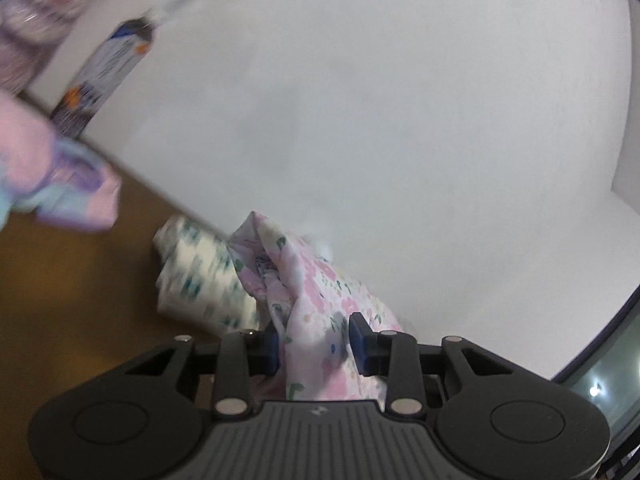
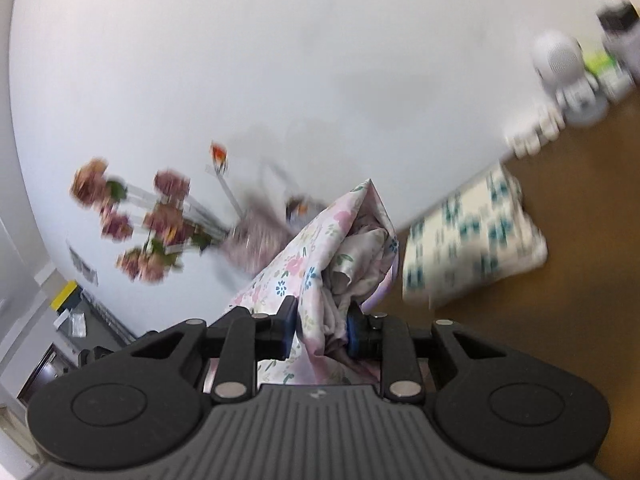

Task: Fold clothes
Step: 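Lift the folded dress with both grippers and carry it toward the cream floral cloth, then lower the dress onto the folded cream floral cloth with both grippers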

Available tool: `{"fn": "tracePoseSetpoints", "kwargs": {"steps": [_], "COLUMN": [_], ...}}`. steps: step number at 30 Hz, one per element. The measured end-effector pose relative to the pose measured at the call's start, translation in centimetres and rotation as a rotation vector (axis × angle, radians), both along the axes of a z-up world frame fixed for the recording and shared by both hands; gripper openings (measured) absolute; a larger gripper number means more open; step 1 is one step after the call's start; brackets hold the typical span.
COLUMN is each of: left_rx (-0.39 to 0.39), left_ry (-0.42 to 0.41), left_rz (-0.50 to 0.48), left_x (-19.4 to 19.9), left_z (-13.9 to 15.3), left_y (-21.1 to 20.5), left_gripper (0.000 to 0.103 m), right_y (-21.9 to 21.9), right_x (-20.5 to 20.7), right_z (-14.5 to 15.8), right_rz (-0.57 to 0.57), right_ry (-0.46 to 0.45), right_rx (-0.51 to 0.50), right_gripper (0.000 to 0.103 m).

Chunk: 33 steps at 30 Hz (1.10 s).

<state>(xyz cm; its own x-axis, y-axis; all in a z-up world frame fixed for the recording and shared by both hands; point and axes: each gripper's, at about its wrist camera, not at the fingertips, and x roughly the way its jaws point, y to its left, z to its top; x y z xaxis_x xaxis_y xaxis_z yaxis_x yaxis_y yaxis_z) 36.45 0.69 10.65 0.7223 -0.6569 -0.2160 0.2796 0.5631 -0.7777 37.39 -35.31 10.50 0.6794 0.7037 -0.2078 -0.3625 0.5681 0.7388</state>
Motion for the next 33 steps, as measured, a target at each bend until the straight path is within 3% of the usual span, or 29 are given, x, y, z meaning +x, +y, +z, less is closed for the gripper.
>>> {"fn": "tracePoseSetpoints", "kwargs": {"steps": [6,9,13,19,22,28,33], "left_rx": [-0.017,-0.006,-0.046,-0.149,-0.205,-0.197,-0.180], "left_ry": [-0.018,0.017,0.071,0.122,0.121,0.166,0.149], "left_rz": [0.059,0.063,0.048,0.047,0.047,0.022,0.039], "left_x": [9.0,12.9,16.7,18.3,18.4,18.8,18.7], "left_z": [-1.0,-3.7,-7.0,-10.6,-11.8,-12.5,-12.6], "left_y": [-1.8,-3.1,-3.5,-2.9,-2.6,-3.1,-3.0], "left_gripper": [0.034,0.034,0.033,0.033,0.033,0.033,0.037], "right_y": [-0.9,-1.5,-3.0,-3.3,-3.0,-2.9,-3.3], "right_x": [9.3,13.5,17.3,19.5,19.6,19.1,19.1], "right_z": [1.2,-0.8,-5.0,-10.6,-11.4,-12.3,-12.5], "right_rz": [-0.055,-0.080,-0.096,-0.097,-0.083,-0.090,-0.082], "right_ry": [-0.023,0.009,0.082,0.158,0.170,0.196,0.203], "right_rx": [0.010,0.000,0.068,0.158,0.197,0.207,0.215], "right_gripper": [0.025,0.025,0.025,0.025,0.028,0.031,0.039]}}
